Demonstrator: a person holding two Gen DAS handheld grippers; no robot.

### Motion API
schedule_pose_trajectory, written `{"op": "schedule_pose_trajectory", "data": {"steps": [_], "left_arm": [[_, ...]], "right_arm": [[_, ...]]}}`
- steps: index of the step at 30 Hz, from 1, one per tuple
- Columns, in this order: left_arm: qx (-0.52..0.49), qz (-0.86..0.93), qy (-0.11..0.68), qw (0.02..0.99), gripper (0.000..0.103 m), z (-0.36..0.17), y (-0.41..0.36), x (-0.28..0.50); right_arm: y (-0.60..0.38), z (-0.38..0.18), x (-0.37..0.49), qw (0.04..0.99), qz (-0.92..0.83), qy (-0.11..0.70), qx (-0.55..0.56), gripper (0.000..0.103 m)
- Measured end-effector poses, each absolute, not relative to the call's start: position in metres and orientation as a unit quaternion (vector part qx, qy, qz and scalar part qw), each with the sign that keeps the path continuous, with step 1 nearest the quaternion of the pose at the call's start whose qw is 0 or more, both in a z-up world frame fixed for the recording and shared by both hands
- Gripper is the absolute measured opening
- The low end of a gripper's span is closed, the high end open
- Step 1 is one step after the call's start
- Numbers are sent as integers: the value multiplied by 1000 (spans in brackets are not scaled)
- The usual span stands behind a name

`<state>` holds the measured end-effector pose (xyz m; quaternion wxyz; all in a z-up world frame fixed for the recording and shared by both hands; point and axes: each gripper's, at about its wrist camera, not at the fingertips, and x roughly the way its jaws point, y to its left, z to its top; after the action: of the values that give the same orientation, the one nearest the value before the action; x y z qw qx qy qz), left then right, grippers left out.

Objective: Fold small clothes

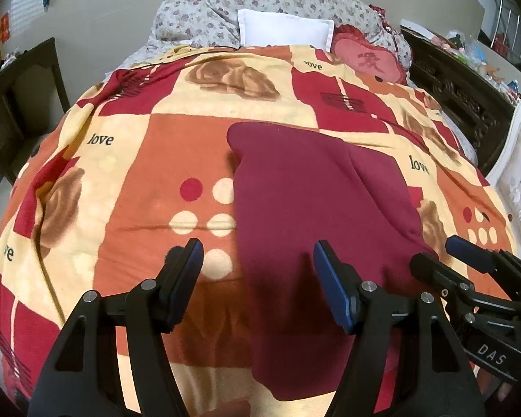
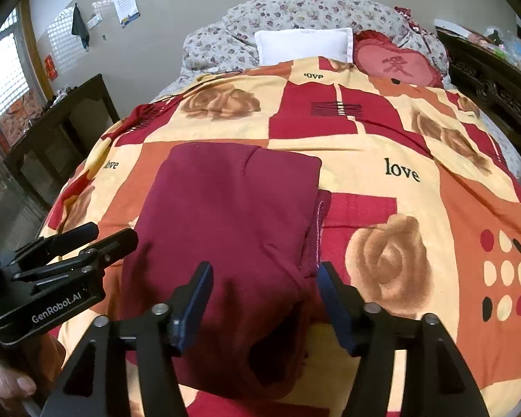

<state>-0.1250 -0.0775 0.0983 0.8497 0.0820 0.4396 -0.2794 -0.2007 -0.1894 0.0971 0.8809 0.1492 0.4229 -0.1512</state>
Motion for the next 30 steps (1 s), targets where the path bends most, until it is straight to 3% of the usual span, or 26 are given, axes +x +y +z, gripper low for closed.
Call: {"op": "schedule_pose_trajectory", "data": {"steps": [30], "left_arm": [[81,-279,450,844,66,89,-81,-120]], "right_arm": [[-190,91,-195,875,-144,436,153,65]]}}
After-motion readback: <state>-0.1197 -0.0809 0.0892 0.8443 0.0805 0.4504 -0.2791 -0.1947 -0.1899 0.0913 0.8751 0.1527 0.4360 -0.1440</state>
